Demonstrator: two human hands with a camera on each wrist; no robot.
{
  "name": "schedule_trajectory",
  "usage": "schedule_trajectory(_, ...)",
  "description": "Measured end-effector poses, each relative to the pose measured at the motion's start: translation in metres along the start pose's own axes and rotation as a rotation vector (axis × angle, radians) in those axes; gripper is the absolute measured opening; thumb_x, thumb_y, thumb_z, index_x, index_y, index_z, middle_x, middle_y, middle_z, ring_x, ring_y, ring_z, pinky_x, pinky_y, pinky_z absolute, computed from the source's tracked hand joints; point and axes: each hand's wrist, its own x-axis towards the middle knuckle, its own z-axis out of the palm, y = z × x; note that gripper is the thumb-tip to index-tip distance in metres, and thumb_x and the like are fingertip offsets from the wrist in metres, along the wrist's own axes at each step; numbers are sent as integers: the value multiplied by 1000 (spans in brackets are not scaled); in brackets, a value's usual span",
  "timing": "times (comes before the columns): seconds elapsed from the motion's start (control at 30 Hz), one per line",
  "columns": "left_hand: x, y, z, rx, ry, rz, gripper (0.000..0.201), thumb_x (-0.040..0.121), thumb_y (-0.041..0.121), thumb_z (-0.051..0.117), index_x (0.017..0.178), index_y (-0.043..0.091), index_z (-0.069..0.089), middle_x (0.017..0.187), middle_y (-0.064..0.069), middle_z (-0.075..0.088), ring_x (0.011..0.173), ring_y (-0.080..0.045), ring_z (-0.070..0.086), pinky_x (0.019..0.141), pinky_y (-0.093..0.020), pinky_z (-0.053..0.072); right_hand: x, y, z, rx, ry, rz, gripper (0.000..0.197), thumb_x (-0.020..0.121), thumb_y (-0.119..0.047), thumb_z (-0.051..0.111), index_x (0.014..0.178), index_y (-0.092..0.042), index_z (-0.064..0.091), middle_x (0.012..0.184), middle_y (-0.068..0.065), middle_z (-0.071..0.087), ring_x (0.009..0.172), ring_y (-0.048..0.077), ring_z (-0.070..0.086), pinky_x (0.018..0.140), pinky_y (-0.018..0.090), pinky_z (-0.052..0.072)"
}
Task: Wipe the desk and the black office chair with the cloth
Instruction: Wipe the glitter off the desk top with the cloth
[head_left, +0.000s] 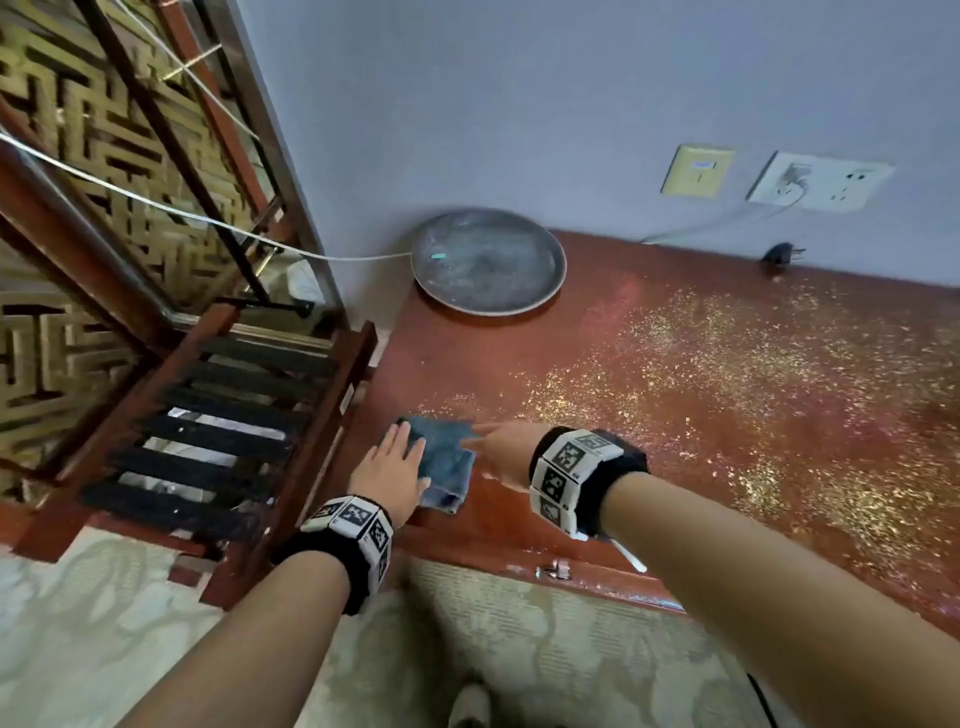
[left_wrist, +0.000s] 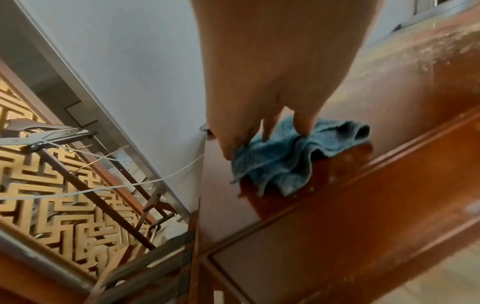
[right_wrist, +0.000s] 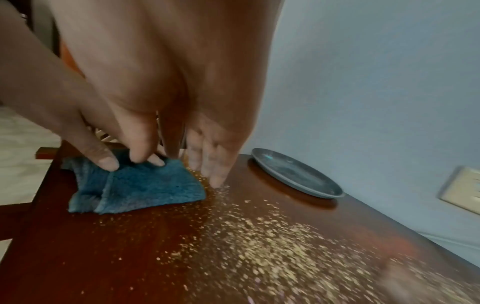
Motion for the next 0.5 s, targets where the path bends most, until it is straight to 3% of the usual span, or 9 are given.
schedule_trajectory(0.13,3,-14,3,-92,-33,56,63,103,35,31,152,9,2,159,-8,-10,147,-18,-6,117,-31,16,30,-21,4,-23,4,-71,61,96,-7,46,149,-8,16,156,9,13,143,23,16,113,37,25)
schedule_trajectory(0.23,6,-23,-5,-170,10,98,63,102,33,36,152,9,7,160,-2,-6,147,-12,-1,115,-26,17,55,-22,15,-91,-10,-92,68,98,-12,45,150,-7,1,158,9,0,146,23,1,116,38,18)
schedule_trajectory(0.33,8,-42,-6,-174,101,81,66,100,31,43,152,9,9,160,0,-2,147,-12,3,115,-22,13,74,-21,26,-157,24,-111,69,99,-27,42,150,-10,-1,158,10,-5,146,24,-2,118,37,12)
schedule_trajectory(0.5,15,-55,-10,-195,73,76,71,96,35,50,152,11,13,160,0,1,147,-12,3,115,-23,10,86,-18,31,-193,8,-147,69,98,-32,42,151,-16,1,157,10,-9,145,25,-6,118,38,11)
